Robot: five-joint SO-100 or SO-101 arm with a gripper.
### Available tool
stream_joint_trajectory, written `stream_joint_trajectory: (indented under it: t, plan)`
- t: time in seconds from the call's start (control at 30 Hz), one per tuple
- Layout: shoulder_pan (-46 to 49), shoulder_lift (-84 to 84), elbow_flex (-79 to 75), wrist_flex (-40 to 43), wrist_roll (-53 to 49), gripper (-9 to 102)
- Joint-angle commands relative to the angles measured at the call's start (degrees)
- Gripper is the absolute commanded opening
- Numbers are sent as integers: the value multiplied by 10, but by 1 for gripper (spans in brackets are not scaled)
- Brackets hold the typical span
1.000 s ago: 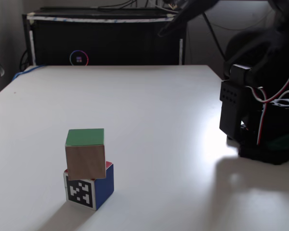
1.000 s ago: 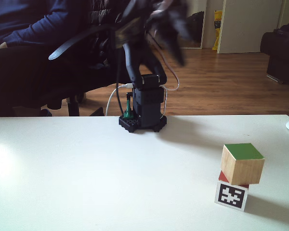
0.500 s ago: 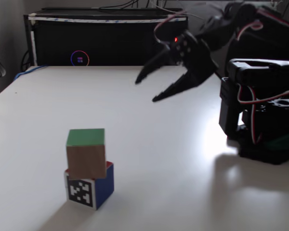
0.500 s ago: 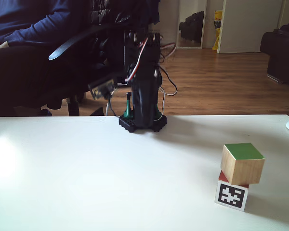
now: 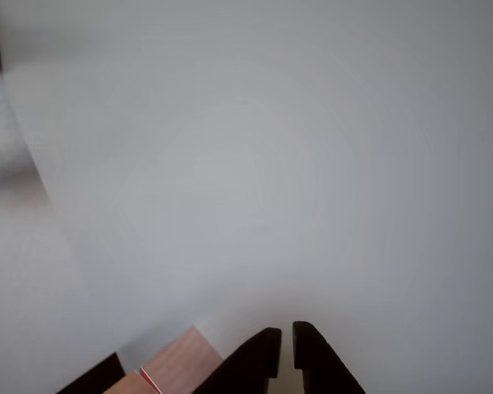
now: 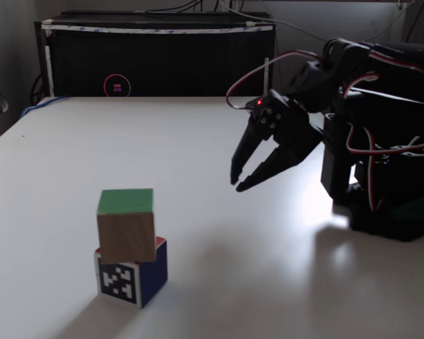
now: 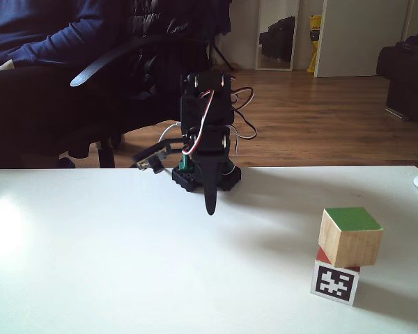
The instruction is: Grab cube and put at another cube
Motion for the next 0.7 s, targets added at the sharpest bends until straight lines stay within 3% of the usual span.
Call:
stream_joint_trajectory:
  t: [0.0,0.67]
  plan:
    - [4,3,-7,18,-16,0]
    - [8,3,-12,43,-39,0]
